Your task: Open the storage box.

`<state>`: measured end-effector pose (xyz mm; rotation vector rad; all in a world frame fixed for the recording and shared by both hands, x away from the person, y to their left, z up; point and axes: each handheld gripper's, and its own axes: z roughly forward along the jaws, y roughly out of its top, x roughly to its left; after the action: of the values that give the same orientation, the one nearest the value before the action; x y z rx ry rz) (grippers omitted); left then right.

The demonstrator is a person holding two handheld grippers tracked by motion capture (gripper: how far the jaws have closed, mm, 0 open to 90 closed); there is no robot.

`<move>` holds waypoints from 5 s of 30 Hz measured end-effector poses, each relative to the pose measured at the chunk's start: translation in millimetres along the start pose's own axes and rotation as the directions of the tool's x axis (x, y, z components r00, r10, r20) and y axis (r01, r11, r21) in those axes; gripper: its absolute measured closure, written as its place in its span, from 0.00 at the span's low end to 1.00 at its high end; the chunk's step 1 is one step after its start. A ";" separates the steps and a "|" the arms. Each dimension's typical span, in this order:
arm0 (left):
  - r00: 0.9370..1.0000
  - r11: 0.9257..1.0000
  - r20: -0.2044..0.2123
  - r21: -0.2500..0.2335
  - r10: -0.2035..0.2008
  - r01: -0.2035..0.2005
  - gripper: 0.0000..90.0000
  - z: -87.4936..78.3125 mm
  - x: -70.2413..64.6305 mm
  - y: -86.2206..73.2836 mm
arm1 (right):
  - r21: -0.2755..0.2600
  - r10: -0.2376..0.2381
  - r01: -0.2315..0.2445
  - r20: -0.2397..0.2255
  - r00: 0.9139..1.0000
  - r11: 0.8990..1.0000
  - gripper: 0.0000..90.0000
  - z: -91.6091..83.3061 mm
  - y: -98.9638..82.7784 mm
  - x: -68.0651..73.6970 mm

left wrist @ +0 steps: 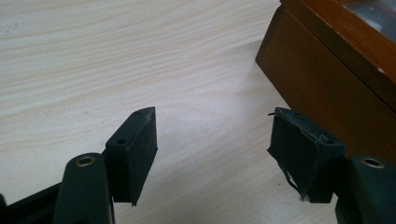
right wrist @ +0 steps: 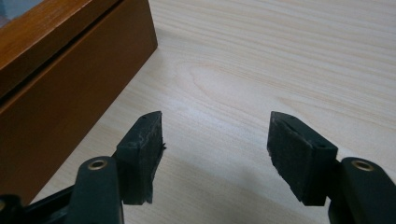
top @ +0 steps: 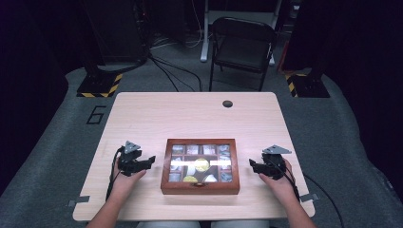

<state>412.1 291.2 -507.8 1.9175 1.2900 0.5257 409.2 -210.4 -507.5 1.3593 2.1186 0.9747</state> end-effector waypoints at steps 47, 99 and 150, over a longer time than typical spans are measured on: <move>0.987 0.999 0.163 -0.053 0.006 0.002 0.41 -56.9 -44.2 -6.5 | -0.069 -0.036 0.027 -0.133 0.991 0.997 0.43 -68.4 -10.1 39.1; 0.968 0.996 0.238 -0.061 0.074 -0.061 0.41 -75.9 -72.8 -20.3 | -0.007 -0.187 0.193 -0.292 0.938 0.981 0.53 -62.4 -23.6 92.3; 0.960 0.994 0.260 -0.029 0.108 -0.104 0.50 -88.1 -84.8 -29.8 | -0.090 -0.154 0.133 -0.295 0.943 0.987 0.59 -74.7 -11.4 89.2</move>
<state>299.1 251.6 -469.0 1.9756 1.0161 0.3200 313.9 -156.8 -466.3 1.0594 2.3418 1.2470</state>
